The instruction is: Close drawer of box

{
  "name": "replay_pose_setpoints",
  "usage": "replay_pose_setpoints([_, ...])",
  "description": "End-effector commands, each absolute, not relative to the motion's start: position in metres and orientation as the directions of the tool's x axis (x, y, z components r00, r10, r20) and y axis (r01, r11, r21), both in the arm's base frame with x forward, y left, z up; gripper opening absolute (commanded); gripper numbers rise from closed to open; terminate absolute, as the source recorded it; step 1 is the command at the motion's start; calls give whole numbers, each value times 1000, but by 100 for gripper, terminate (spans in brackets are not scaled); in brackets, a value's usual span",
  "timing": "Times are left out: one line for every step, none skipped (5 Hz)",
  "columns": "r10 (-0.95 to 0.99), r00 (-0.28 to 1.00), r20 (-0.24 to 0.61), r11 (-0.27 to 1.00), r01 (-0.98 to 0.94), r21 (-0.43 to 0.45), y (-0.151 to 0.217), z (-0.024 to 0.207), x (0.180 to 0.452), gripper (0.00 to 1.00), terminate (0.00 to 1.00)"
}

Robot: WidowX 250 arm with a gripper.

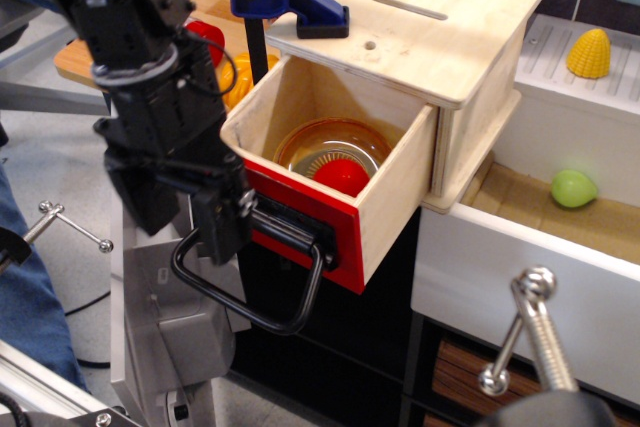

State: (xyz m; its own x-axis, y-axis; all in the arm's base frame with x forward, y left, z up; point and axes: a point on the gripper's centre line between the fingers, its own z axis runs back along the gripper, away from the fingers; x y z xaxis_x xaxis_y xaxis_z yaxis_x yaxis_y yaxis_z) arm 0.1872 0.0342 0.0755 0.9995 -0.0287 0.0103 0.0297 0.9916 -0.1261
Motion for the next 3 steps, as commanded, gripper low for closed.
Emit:
replay_pose_setpoints([11, 997, 81, 997, -5, -82, 37, 81, 224, 100, 0])
replay_pose_setpoints([14, 995, 97, 997, -6, -82, 36, 82, 230, 100, 0])
replay_pose_setpoints([25, 993, 114, 997, -16, -79, 36, 83, 235, 100, 0])
